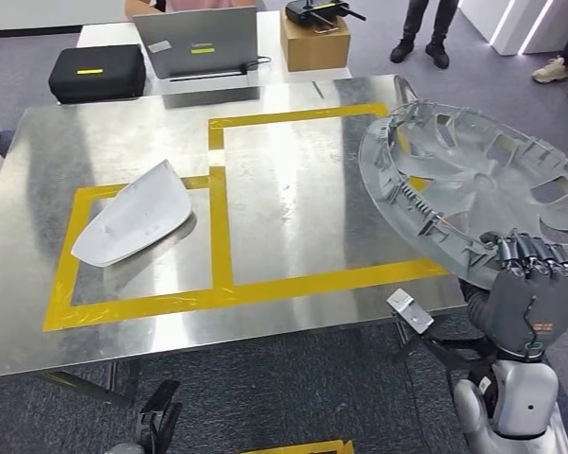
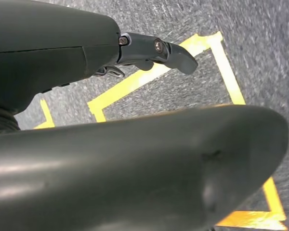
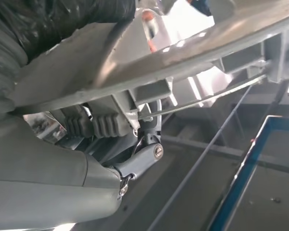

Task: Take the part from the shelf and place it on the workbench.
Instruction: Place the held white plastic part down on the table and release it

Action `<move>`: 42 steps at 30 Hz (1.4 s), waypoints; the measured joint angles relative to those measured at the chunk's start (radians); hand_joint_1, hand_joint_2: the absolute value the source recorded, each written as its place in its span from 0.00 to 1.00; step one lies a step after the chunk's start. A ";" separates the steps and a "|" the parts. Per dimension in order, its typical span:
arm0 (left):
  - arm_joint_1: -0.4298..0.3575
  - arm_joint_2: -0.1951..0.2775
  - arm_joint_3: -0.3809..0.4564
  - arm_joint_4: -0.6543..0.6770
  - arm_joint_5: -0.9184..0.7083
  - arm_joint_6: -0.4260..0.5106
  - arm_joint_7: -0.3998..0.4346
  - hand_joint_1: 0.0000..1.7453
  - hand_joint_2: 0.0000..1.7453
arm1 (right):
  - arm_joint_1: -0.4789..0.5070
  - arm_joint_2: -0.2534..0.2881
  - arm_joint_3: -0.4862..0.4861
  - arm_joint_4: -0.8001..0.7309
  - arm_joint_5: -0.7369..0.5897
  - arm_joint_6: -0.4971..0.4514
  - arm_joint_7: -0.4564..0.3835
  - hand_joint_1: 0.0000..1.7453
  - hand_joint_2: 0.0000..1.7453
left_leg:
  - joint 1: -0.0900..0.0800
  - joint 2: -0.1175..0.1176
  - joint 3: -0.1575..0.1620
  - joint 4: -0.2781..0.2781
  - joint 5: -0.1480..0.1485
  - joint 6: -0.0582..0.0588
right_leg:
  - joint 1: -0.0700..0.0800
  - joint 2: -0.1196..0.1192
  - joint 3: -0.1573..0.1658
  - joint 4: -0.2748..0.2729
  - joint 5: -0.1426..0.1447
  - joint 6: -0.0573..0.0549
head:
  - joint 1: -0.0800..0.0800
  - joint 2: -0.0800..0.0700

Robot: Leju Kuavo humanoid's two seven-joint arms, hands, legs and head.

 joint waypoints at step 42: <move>-0.015 0.010 0.000 0.000 -0.015 -0.031 0.008 0.00 0.00 | -0.269 0.001 0.147 0.510 -0.127 0.000 -0.009 1.00 1.00 | -0.011 -0.045 -0.013 0.016 -0.004 -0.019 | -0.001 0.069 0.121 -0.258 0.143 -0.026 | -0.010 0.000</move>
